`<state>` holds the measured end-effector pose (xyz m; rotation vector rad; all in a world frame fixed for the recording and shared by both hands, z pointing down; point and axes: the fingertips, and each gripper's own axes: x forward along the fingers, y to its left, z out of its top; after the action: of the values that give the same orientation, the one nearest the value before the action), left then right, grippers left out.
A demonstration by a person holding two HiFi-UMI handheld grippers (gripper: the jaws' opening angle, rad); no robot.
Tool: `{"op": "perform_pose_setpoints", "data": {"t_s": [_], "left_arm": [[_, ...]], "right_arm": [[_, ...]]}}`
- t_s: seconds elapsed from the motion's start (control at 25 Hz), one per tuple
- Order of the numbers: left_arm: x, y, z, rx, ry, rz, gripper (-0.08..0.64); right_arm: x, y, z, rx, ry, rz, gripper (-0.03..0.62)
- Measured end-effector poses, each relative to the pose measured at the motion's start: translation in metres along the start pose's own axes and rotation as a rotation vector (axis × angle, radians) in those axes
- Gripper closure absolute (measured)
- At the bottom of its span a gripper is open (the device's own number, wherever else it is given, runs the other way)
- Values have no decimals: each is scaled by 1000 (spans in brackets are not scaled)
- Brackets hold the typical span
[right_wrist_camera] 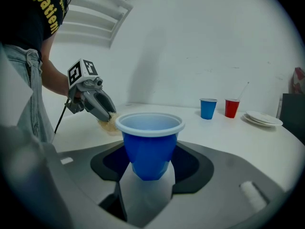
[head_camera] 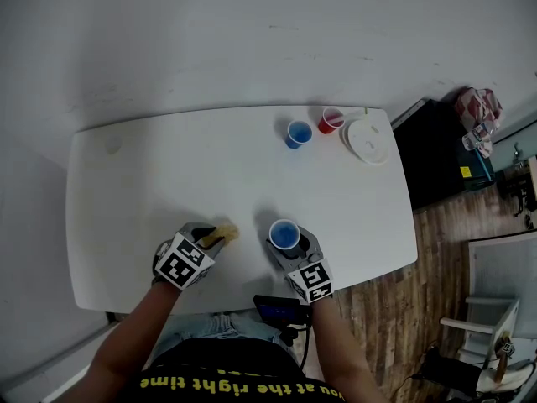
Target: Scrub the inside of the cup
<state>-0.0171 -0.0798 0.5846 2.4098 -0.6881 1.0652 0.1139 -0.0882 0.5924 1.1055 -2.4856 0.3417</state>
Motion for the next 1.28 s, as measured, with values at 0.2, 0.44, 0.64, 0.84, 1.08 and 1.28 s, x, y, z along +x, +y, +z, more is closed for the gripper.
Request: {"op": "perform_pose_setpoints", "data": {"t_s": [0.2, 0.44, 0.64, 0.84, 1.08, 1.28], "left_arm": [[5, -2, 0, 13, 8, 0, 446], [10, -3, -1, 25, 25, 4, 436], [14, -3, -2, 46, 43, 9, 430], [16, -4, -1, 53, 52, 5, 426], [18, -8, -4, 69, 73, -15, 417], [18, -10, -5, 86, 84, -28, 403]], "right_arm": [[0, 0, -3, 7, 1, 1, 325], [1, 4, -4, -21, 11, 13, 320], [4, 10, -9, -75, 47, 32, 316], [6, 13, -14, -104, 76, 44, 311], [4, 15, -16, -90, 93, 53, 295], [2, 16, -20, -90, 117, 54, 257]]}}
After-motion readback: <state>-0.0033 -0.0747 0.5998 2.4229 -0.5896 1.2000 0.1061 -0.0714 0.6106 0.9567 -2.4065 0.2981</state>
